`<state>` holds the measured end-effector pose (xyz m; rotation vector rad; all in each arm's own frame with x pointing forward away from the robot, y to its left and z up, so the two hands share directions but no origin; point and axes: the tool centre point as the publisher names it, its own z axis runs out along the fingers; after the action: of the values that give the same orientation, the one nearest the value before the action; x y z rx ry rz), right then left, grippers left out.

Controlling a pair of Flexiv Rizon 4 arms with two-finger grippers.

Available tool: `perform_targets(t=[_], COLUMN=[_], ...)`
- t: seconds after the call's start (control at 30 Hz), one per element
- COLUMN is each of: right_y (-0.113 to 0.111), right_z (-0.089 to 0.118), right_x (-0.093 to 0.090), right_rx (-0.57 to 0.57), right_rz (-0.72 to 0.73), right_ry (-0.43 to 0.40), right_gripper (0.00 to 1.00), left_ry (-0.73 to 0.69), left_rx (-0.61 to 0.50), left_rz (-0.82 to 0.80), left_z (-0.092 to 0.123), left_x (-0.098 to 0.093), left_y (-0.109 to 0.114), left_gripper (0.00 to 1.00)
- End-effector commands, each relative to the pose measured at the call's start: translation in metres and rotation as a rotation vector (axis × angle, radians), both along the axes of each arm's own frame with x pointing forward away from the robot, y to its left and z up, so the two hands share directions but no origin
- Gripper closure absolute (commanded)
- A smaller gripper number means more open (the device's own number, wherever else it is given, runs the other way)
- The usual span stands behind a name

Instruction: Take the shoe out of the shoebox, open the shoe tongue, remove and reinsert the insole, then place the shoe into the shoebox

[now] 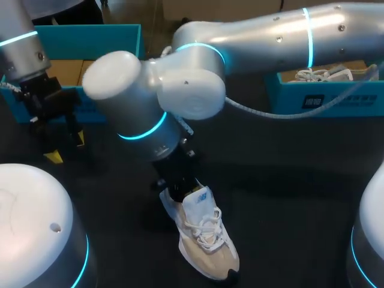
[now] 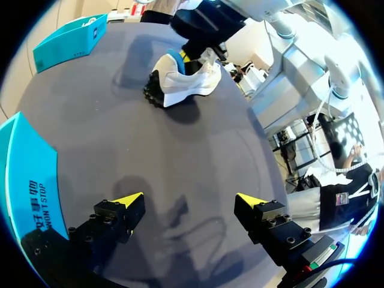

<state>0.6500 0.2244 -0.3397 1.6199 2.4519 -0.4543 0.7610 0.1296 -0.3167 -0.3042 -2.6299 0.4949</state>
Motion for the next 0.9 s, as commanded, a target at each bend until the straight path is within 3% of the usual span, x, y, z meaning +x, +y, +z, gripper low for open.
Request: perform_targets(t=[0.03, 0.33, 0.53, 0.9], right_y=[0.005, 0.001, -0.006, -0.018], right_z=[-0.005, -0.023, -0.028, -0.057], right_x=[-0.005, -0.023, -0.036, -0.043], right_rx=[-0.014, -0.048, -0.044, 0.041], right_rz=[-0.014, -0.061, -0.065, -0.073], right_ry=[0.017, 0.099, 0.111, 0.129], right_gripper=[1.00, 1.00, 1.00, 1.00], left_ry=[0.015, 0.001, -0.008, -0.017], left_rx=[0.002, 0.015, 0.029, 0.044], left_rz=[-0.015, -0.042, -0.044, -0.033], left_z=[-0.002, 0.002, 0.004, 0.004], left_x=[0.008, 0.008, 0.002, -0.012], left_y=[-0.003, -0.014, -0.019, -0.026], left_gripper=[0.00, 0.00, 0.00, 0.00])
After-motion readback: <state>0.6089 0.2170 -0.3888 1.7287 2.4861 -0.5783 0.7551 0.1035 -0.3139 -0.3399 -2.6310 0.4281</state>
